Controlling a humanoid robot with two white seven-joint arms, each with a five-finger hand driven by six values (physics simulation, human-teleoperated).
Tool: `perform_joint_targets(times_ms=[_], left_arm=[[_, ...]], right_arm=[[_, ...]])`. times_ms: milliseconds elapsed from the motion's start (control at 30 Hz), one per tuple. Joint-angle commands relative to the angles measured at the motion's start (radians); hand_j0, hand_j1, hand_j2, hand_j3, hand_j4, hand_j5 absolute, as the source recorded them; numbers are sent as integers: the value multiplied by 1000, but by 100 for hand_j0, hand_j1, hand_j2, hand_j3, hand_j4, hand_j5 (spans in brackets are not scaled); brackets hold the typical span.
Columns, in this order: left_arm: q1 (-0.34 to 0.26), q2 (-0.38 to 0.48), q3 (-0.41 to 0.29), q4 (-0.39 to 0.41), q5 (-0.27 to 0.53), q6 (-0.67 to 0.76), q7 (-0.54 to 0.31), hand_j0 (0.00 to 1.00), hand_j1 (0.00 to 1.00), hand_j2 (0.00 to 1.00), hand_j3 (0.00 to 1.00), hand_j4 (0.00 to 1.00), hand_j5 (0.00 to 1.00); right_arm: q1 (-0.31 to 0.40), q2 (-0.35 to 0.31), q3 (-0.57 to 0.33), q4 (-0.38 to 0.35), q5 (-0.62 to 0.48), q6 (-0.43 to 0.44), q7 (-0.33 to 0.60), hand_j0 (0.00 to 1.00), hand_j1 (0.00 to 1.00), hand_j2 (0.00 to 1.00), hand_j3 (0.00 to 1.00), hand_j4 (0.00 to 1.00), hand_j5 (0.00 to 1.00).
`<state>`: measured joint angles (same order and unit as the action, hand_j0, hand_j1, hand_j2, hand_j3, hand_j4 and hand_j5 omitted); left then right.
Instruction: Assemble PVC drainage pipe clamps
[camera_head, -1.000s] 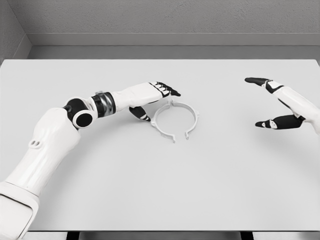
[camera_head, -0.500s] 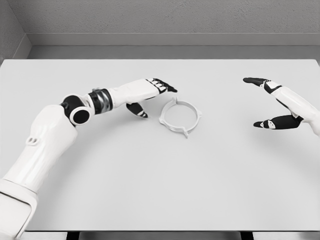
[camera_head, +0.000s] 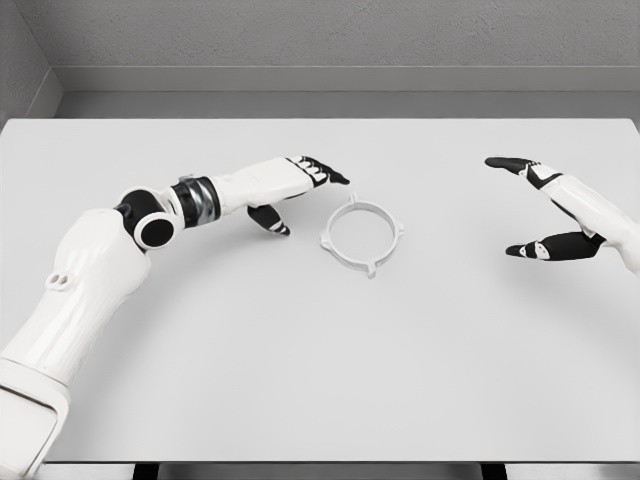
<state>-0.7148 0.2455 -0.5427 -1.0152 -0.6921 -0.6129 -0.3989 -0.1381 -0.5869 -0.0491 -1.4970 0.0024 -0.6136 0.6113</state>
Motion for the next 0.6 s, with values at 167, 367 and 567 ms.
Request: perform_joint_targets(times_ms=[167,367,567], left_arm=[[-9,251,16,-31,135,2,5,100,100,100,100,100,100],[-6,414,23,-9,169,2,5,100,100,100,100,100,100],[-5,436,29,33,200,2,5,100,100,100,100,100,100]], right_arm=[[0,-4,-3,4,-7,3,0,100,100,100,100,100,100],[-8,-7,-3,3,-7,3,0,100,100,100,100,100,100],[-8,-7,-3,6,-5,3,0,100,100,100,100,100,100]])
